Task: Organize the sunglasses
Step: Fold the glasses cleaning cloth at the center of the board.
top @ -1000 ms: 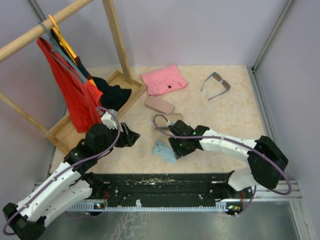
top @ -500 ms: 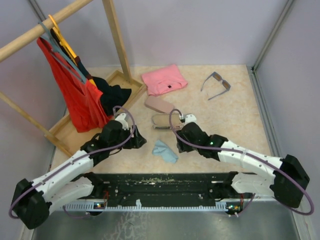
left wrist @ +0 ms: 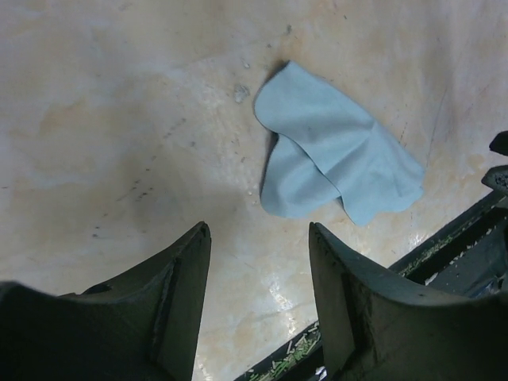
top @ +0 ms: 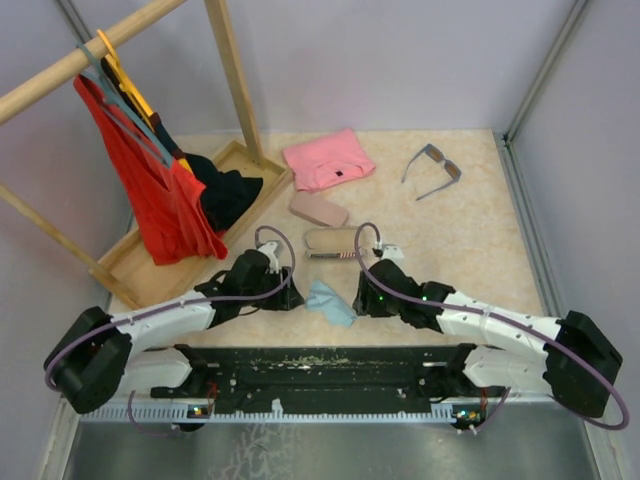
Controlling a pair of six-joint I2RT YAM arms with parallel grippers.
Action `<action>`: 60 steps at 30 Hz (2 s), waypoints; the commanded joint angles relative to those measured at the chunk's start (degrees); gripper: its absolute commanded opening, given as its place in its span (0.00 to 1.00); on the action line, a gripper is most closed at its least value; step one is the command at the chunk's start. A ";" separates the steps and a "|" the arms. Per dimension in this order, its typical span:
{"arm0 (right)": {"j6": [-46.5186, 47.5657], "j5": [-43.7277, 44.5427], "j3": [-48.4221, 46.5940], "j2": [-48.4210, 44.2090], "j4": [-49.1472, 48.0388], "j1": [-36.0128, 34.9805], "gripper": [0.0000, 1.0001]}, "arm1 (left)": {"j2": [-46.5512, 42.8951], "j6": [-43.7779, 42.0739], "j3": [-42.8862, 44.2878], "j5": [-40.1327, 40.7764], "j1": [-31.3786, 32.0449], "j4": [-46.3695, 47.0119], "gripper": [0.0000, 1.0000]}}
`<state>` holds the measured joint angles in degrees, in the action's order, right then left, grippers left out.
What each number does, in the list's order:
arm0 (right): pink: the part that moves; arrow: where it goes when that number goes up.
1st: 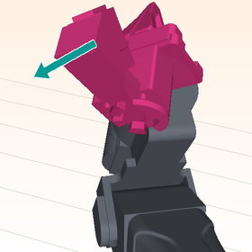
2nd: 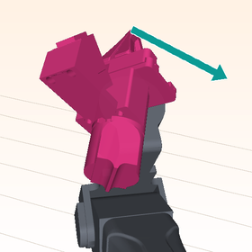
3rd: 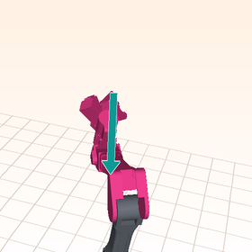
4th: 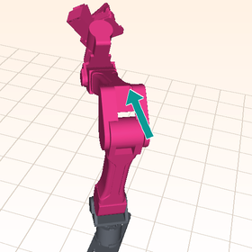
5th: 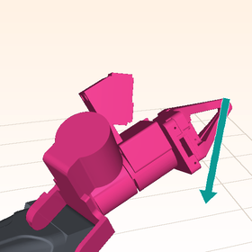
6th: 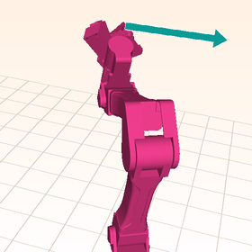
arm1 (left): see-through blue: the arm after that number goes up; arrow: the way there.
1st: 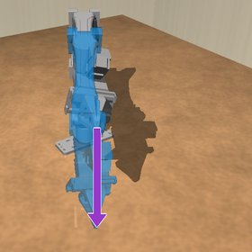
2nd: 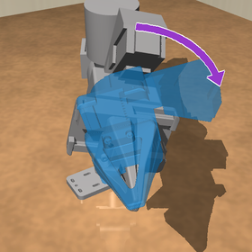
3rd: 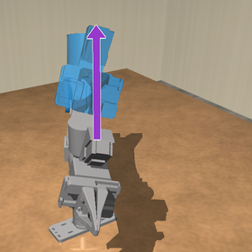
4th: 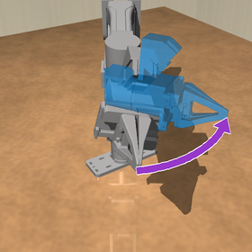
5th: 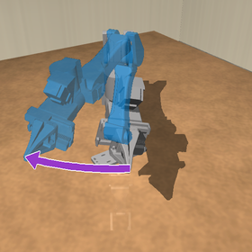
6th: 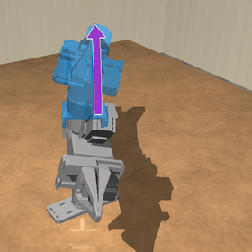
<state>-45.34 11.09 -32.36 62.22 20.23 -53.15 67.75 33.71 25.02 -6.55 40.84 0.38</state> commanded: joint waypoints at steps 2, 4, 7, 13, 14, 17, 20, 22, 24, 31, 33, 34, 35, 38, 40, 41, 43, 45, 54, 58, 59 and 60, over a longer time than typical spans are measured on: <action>-8.74 0.77 4.46 -5.35 -3.99 -0.56 0.47 | 3.63 1.50 0.21 4.73 6.38 4.05 0.59; -9.48 -2.42 5.38 -4.94 -6.02 -0.56 0.46 | 5.72 2.02 0.70 6.52 8.48 4.40 0.59; -11.76 -3.47 6.15 -3.47 -6.39 -1.46 0.46 | 8.81 2.87 0.89 8.20 9.87 5.68 0.58; -16.32 -6.13 9.97 -2.79 -12.94 -1.79 0.47 | 13.18 3.71 1.70 11.01 10.91 6.08 0.56; -17.19 -6.79 10.51 -2.46 -14.02 -1.86 0.47 | 13.63 3.70 1.73 11.20 11.04 6.12 0.55; -19.13 -7.94 12.09 -1.46 -16.46 -1.81 0.47 | 14.84 3.73 1.55 12.20 11.20 6.01 0.52; -21.01 -8.72 14.15 -0.99 -20.32 -1.79 0.44 | 15.97 3.44 0.92 12.16 11.37 7.22 0.46; -22.04 -9.10 15.24 -0.21 -23.36 -1.79 0.42 | 16.90 3.21 0.69 11.98 11.59 8.08 0.41; -22.77 -8.50 15.65 0.72 -25.37 -1.81 0.38 | 17.73 2.84 0.75 11.84 12.03 8.87 0.35; -23.07 -2.48 15.69 2.05 -26.18 -1.57 0.16 | 18.85 2.44 1.06 11.74 13.51 9.31 0.08; -21.86 -1.75 15.13 2.31 -25.20 -0.90 0.09 | 18.28 2.73 0.74 11.98 14.16 8.82 0.00; -21.03 -1.80 14.84 2.56 -24.77 -0.38 0.05 | 17.66 2.99 0.50 12.19 14.63 8.47 0.00; -20.04 -1.92 14.40 2.64 -24.41 0.17 0.03 | 17.04 3.55 0.21 12.38 15.08 7.97 0.00; -16.81 -0.87 12.63 2.58 -20.80 1.49 0.00 | 14.76 5.75 -0.69 13.58 16.85 5.99 0.00; -14.04 -0.84 11.72 2.41 -19.34 2.59 0.00 | 12.94 7.59 -1.40 14.47 18.17 4.78 0.00; -12.55 -1.58 11.26 2.52 -18.77 3.32 0.00 | 11.99 8.39 -1.79 14.86 18.81 4.23 0.00; -9.72 -2.22 10.10 2.82 -17.34 4.33 0.00 | 10.13 10.29 -2.72 15.15 19.75 3.73 0.02; -6.64 -2.55 8.61 2.91 -15.60 4.64 0.05 | 8.30 11.18 -3.28 15.69 20.02 2.83 0.10; 9.96 -2.64 5.17 -5.09 -8.50 4.65 0.38 | 1.98 10.67 -0.36 23.91 19.98 -6.30 0.41; 16.96 -3.21 2.03 -6.31 -5.17 1.20 0.40 | -0.09 11.79 0.02 27.02 19.98 -10.39 0.42; 18.15 -2.22 0.88 -5.32 -4.01 -0.82 0.40 | -0.91 12.10 -0.22 27.64 19.98 -11.06 0.42; 19.05 -1.26 -0.24 -4.05 -3.07 -2.89 0.41 | -1.91 12.34 -0.64 28.20 19.98 -11.44 0.42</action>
<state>-34.79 8.40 -26.61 56.71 14.28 -50.68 68.47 45.01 24.21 17.08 60.66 -4.36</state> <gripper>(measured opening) 0.398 0.422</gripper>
